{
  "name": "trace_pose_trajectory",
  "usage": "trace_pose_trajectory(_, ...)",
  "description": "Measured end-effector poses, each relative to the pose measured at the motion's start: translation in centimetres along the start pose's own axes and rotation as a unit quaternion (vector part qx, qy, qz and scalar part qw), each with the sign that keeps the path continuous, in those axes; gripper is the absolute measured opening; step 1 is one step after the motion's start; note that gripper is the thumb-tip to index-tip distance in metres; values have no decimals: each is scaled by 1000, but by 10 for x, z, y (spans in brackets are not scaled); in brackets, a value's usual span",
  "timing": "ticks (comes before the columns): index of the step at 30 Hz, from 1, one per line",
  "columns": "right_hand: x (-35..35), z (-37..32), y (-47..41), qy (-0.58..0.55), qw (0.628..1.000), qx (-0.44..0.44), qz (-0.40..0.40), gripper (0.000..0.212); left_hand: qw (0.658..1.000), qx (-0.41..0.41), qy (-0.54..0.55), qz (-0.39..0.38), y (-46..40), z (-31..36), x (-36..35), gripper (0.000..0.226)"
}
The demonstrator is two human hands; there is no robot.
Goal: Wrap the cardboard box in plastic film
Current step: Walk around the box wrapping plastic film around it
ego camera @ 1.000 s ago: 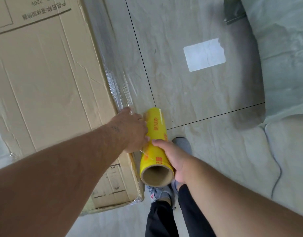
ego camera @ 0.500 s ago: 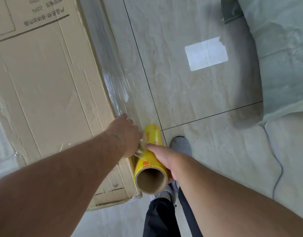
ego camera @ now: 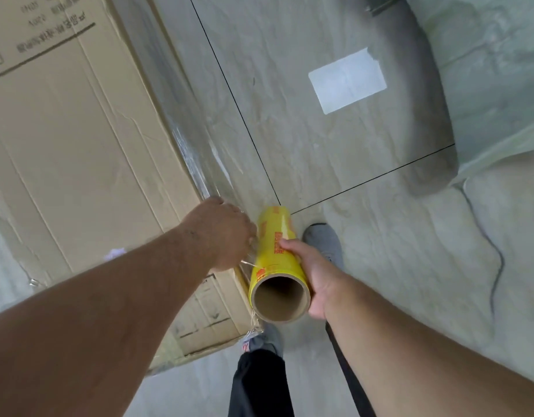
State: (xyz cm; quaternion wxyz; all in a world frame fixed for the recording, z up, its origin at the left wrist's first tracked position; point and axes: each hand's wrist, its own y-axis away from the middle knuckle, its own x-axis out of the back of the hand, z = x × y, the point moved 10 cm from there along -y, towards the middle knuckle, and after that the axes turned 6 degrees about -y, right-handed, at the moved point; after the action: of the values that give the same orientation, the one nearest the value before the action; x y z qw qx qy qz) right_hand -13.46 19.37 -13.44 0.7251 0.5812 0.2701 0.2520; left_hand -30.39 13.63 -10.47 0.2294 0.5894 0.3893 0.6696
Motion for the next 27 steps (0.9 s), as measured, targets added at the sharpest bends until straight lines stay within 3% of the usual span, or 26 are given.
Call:
trace_pose_trajectory(4,10,-1,8,115,992,12,52,63,999,-11,-30,-25,6,13,-1,36)
trace_pose_trajectory(7,12,-8,-5,321,942,49,87,109,998,-17,-48,-37,6,13,2,35)
trace_pose_trajectory(9,12,-7,-15,386,916,52,98,119,997,-26,-59,-38,4,17,3,38)
trace_pose_trajectory(12,13,-7,-10,357,928,57,86,100,997,-50,-53,-31,6,32,2,38)
trace_pose_trajectory(16,34,18,-5,176,983,16,52,66,997,-53,-37,-45,6,39,0,32)
trace_pose_trajectory(21,29,42,-11,-42,999,-9,-33,61,995,-58,-59,-64,5,43,-2,44)
trace_pose_trajectory(24,32,40,-12,-12,1000,7,-23,55,993,-60,-69,-78,5,44,-5,47)
trace_pose_trajectory(27,52,40,-8,94,995,36,10,73,993,-66,-60,-82,6,49,-4,47)
